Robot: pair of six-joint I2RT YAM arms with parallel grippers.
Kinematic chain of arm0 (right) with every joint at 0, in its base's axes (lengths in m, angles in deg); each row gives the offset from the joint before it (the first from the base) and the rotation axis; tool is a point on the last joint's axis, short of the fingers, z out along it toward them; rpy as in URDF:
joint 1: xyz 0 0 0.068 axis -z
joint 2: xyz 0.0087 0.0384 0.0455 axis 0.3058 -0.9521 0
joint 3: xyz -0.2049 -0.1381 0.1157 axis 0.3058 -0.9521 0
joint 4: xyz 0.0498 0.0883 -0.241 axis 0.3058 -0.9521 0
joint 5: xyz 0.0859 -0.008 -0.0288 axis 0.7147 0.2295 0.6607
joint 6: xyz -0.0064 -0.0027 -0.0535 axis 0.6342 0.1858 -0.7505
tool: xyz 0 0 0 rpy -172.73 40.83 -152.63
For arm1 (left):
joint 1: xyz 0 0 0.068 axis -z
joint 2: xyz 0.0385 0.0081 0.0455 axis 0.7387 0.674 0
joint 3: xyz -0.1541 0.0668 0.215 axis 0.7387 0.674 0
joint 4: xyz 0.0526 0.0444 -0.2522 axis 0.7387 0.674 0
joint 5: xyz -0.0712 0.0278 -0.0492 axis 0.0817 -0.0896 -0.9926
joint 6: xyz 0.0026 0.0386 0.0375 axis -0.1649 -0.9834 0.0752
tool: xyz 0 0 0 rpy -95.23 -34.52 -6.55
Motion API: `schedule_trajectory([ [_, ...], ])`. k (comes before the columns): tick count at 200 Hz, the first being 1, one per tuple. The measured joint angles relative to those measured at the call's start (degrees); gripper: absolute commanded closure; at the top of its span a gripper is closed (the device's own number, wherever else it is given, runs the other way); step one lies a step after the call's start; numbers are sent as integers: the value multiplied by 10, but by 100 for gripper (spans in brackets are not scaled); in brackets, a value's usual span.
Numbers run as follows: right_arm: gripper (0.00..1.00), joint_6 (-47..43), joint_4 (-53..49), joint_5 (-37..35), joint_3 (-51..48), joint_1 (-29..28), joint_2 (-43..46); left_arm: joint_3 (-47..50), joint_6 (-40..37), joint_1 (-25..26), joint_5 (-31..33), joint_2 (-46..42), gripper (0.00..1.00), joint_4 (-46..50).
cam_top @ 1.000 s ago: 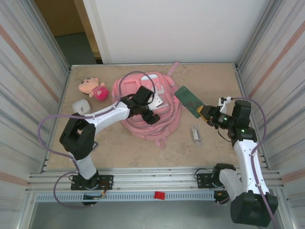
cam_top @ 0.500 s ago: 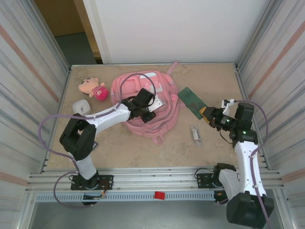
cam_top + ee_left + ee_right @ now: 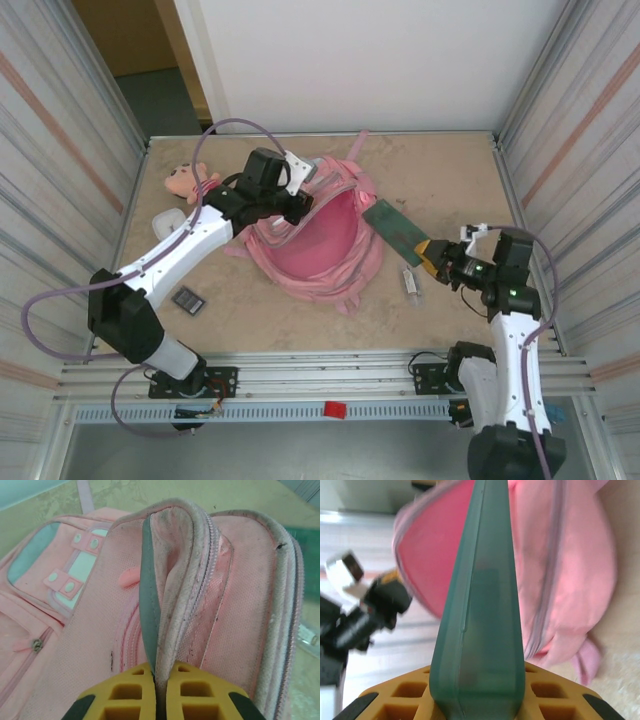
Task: Pack the student bag
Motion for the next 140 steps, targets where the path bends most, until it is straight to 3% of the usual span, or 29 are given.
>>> schedule_trajectory([
  [27, 77, 72, 59, -43, -31, -122, 23, -21, 33, -7, -16, 5, 98, 17],
  [62, 77, 175, 164, -165, -74, -259, 3, -47, 75, -13, -30, 21, 99, 22],
  [110, 77, 268, 345, -331, -80, -396, -146, -54, 105, -13, -46, 33, 99, 19],
  [140, 78, 292, 451, -384, -58, -449, -280, -55, 110, -14, -54, 34, 99, 18],
])
